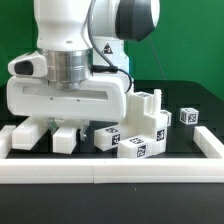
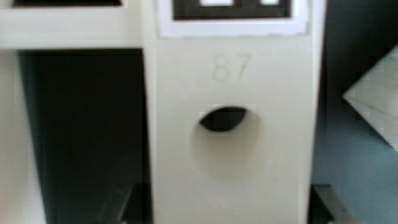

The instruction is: Assemble chair

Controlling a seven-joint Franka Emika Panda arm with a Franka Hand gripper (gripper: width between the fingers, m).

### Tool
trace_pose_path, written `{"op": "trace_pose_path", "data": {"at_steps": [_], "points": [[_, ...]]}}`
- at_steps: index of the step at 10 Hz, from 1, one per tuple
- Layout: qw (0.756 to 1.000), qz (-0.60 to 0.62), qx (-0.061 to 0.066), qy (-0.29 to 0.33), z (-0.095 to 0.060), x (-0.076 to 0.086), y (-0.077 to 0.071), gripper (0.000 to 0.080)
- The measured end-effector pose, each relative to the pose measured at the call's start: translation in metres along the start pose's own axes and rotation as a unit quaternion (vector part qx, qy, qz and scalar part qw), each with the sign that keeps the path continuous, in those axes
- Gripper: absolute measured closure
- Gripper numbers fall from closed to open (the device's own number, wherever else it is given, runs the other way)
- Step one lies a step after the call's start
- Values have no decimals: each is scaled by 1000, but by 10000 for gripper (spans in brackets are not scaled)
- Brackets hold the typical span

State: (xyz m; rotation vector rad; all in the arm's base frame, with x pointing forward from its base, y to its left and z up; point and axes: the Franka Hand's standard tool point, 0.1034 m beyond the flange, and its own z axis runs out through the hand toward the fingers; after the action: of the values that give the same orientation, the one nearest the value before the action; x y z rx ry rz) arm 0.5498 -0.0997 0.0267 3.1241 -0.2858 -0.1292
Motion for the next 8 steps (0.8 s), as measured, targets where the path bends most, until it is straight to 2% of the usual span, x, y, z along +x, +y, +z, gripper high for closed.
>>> {"op": "trace_pose_path", "data": {"at_steps": [2,4,5,7,8], "points": [[1000,7,13,-7,-27,-3,2,511],[1000,5,27,-8,-55,-1,-4,511],[999,7,32,-6,-67,0,-2,511],[999,11,35,-4,-77,4,3,511],[999,10,34,-7,-73,3,2,511]]}}
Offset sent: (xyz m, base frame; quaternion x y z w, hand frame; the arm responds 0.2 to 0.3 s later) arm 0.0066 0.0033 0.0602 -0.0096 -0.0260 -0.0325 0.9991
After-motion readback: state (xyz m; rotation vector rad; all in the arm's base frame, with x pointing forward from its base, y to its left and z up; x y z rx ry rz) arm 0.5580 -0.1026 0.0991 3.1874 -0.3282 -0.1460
